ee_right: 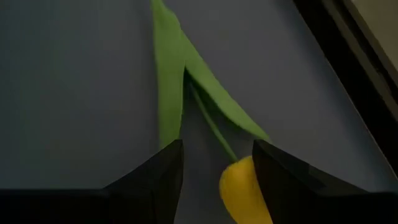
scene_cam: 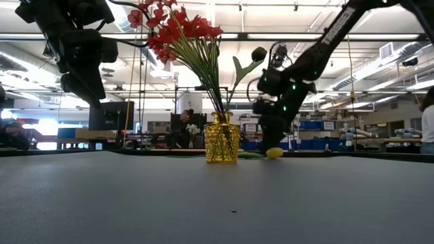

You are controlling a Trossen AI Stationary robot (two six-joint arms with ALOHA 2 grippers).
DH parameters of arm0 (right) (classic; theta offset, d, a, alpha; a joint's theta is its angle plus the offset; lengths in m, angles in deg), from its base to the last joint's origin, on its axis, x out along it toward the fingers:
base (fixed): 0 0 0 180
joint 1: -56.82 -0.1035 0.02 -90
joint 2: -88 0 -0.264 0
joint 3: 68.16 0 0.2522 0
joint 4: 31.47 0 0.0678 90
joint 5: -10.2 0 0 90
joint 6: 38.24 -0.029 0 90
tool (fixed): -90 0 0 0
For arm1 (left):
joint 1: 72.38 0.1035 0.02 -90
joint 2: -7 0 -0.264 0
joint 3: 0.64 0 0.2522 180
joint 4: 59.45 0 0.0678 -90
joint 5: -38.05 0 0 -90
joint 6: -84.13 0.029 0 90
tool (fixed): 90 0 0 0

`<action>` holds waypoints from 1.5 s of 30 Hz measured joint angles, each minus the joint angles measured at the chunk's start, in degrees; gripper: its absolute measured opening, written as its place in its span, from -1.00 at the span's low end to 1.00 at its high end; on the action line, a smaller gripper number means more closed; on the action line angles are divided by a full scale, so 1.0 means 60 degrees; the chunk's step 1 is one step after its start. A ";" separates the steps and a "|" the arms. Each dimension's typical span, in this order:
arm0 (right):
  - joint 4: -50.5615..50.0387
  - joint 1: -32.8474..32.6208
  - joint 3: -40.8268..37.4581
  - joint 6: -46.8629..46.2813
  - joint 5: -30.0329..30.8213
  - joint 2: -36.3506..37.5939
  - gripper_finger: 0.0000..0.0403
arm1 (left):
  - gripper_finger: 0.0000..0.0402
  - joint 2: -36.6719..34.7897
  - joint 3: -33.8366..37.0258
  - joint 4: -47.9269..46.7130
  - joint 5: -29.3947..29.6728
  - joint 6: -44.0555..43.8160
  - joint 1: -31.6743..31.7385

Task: Sort flowers into vase by color
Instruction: Put the yellow tulip into the transparent vase

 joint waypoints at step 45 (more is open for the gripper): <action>-1.2981 -0.0803 0.0510 -0.7796 -0.5240 0.5960 -0.81 | 0.33 -0.0007 -0.2491 -0.3205 -0.1424 0.3408 0.0015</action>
